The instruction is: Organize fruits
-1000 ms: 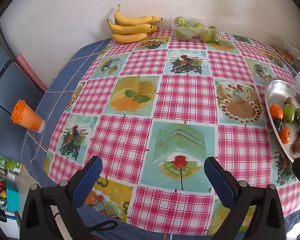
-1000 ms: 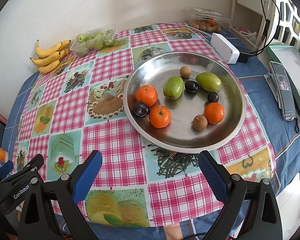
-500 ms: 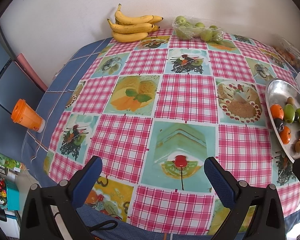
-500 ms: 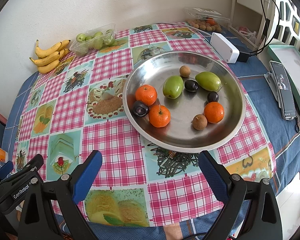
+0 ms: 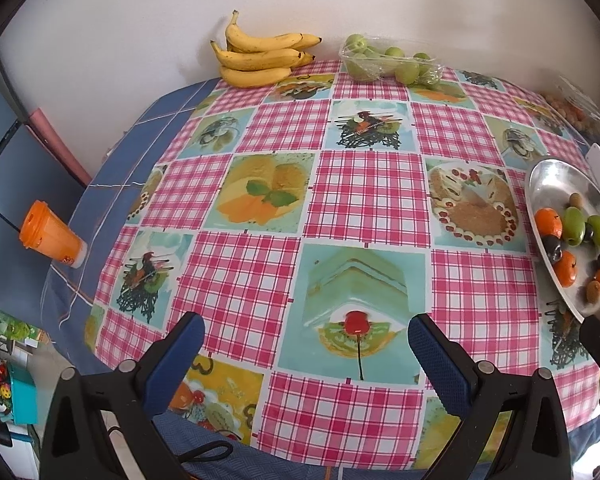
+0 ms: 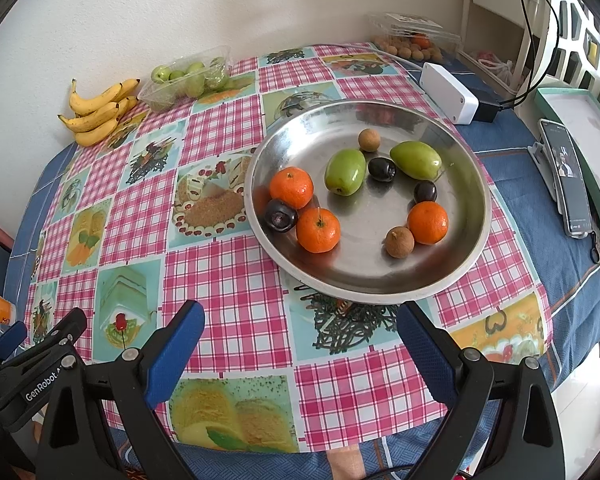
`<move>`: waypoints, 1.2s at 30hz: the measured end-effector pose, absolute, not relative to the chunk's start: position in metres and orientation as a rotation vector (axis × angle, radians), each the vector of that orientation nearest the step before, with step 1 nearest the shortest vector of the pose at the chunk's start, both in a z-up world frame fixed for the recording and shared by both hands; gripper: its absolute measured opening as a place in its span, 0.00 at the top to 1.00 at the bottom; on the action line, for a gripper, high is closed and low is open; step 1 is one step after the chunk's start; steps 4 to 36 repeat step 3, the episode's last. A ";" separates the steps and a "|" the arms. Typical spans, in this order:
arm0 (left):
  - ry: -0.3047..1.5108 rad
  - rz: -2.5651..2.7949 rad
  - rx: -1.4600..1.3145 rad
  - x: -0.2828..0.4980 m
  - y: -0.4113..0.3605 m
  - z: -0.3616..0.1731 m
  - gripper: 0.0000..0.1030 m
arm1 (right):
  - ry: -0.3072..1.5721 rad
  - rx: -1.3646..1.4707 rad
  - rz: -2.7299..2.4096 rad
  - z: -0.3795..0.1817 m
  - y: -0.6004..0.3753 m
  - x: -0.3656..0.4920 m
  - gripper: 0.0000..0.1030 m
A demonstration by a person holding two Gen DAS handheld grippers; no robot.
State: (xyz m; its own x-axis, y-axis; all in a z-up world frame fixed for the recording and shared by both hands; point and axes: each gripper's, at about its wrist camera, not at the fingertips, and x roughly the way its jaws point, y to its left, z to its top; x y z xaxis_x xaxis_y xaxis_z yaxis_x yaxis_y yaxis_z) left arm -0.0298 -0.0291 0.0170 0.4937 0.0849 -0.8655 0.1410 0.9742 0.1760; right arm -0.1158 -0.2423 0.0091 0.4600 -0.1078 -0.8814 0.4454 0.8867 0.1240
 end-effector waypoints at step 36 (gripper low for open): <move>1.058 -0.039 0.237 -0.030 -0.030 0.017 0.00 | 1.043 0.363 -0.349 0.009 -0.243 -0.116 0.06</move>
